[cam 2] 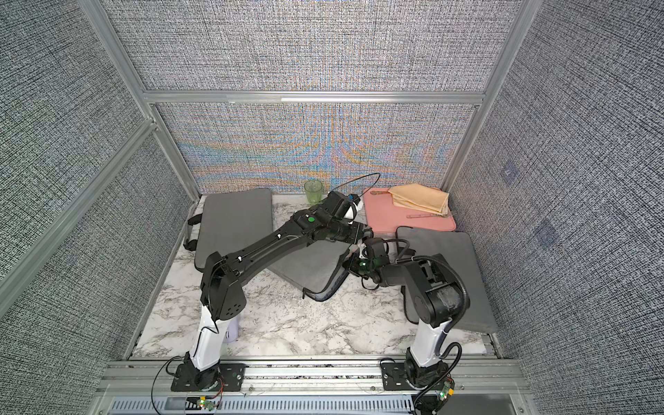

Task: Put the mouse into the laptop bag
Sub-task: Place the mouse in the zippered laptop bag.

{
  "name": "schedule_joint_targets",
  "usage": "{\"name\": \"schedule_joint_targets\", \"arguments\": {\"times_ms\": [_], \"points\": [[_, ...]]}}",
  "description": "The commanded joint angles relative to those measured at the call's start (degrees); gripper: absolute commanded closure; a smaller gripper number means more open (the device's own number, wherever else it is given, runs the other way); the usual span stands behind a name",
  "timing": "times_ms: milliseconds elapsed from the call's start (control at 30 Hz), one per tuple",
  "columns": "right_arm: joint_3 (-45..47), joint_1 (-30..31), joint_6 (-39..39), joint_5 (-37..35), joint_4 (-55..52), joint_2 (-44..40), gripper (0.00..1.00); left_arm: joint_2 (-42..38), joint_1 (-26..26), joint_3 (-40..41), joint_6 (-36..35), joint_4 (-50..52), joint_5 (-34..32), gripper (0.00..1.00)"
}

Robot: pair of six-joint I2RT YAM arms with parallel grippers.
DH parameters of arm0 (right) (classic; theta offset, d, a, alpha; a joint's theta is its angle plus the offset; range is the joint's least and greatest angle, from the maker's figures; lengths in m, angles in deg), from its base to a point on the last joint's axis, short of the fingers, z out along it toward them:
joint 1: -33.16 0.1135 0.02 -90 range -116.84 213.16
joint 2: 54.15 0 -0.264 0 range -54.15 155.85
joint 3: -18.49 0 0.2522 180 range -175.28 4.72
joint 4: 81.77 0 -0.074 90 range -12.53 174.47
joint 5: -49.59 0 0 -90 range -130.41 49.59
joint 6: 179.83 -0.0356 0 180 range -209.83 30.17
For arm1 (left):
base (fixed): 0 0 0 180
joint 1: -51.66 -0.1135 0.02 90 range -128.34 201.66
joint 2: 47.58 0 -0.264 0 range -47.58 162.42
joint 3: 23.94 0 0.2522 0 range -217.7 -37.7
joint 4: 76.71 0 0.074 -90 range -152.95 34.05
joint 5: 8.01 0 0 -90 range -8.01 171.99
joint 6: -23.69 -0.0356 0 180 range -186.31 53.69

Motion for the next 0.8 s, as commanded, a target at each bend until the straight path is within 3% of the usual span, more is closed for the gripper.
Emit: {"name": "schedule_joint_targets", "arguments": {"times_ms": [0, 233, 400, 433, 467, 533, 600, 700, 767], "points": [[-2.51, -0.06, -3.31, 3.54, 6.73, 4.15, 0.94, -1.12, -0.07, 0.84, 0.27, -2.34, 1.22, 1.0], [-6.13, -2.25, -0.92, -3.38, -0.18, 5.47, 0.96, -3.05, -0.15, 4.71, 0.78, -4.6, 1.81, 1.0], [-6.46, -3.54, -0.43, -1.46, 0.12, 6.06, 0.96, -3.88, -0.08, 6.86, 0.98, -6.31, 2.61, 1.0], [-6.44, -3.55, -0.07, -0.88, 0.14, 5.8, 0.95, -4.05, -0.15, 6.95, 0.97, -6.18, 2.74, 0.96], [-6.31, -3.53, 0.28, 0.13, 0.12, 5.3, 0.94, -4.35, -0.15, 7.12, 1.26, -6.0, 2.6, 0.83], [-4.44, -3.6, 0.66, 1.9, 1.32, 3.09, 0.88, -5.57, -0.09, 8.55, 1.67, -6.5, 2.1, 0.45], [-1.34, -3.5, 1.86, 2.51, 0.23, -1.13, 0.81, -8.04, -0.13, 11.7, 2.17, -7.75, 1.07, 0.24], [5.53, -3.57, 2.71, 0.5, -2.56, -10.19, 0.76, -15.85, -0.09, 20.11, 2.54, -12.16, -1.54, 0.12], [9.75, -3.54, 3.52, -2.37, -6.92, -18.03, 0.76, -22.13, -0.15, 27.78, 3.13, -15.56, -4.63, 0.1]]}}
